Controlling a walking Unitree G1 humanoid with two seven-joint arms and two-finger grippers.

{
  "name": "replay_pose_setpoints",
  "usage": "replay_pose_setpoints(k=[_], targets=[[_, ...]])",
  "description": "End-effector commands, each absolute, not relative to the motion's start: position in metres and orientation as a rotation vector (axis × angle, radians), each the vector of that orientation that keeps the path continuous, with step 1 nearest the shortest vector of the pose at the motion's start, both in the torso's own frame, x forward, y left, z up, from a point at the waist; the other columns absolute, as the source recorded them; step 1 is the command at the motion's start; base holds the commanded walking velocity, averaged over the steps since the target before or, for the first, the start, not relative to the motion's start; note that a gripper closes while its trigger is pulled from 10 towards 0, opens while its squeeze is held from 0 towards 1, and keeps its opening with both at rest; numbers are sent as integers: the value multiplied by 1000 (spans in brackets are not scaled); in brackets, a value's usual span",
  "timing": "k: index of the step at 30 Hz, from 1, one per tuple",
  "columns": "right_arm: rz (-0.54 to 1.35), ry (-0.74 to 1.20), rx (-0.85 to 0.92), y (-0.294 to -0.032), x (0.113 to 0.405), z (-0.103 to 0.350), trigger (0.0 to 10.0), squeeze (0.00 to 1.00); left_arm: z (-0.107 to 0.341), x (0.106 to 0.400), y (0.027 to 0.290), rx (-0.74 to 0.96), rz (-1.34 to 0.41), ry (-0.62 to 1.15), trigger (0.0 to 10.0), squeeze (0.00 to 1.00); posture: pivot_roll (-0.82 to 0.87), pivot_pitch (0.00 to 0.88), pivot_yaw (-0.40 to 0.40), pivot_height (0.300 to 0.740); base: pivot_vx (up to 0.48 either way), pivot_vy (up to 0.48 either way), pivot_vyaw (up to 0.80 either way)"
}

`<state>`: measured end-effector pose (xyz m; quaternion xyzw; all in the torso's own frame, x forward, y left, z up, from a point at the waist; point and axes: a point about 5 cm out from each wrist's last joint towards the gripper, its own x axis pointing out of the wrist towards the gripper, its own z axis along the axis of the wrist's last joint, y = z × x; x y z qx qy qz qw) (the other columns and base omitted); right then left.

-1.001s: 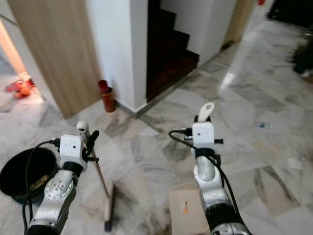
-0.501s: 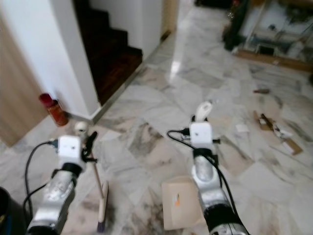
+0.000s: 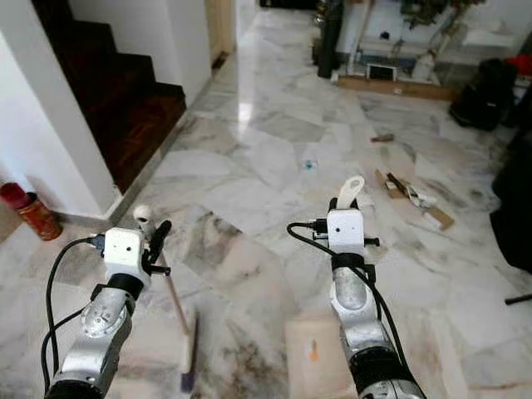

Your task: Sweep floor

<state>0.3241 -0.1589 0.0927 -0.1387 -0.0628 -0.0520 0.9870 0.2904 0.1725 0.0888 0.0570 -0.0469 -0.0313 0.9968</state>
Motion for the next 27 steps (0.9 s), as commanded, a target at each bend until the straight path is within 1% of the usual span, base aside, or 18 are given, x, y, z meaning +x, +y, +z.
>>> replay_pose_setpoints(k=[1, 9, 13, 16, 27], targets=[[-103, -181, -274, -159, 329, 106, 10000, 0, 98, 294, 173, 127, -60, -133, 10000, 0, 126, 0, 2, 740, 375, 0, 0], [-66, -190, -304, -155, 329, 107, 10000, 0, 97, 294, 174, 125, -60, -130, 10000, 0, 120, 0, 5, 740, 427, 0, 0], [-40, -203, -337, -151, 329, 108, 10000, 0, 96, 294, 173, 125, -64, -129, 10000, 0, 118, 0, 6, 740, 375, 0, 734], [-35, -202, -307, -149, 329, 107, 10000, 0, 96, 294, 173, 125, -68, -129, 10000, 0, 120, 0, 6, 740, 375, 0, 715], [-31, -209, -297, -148, 327, 107, 10000, 0, 96, 294, 172, 128, -75, -129, 10000, 0, 120, 0, 8, 740, 393, 0, 0]])
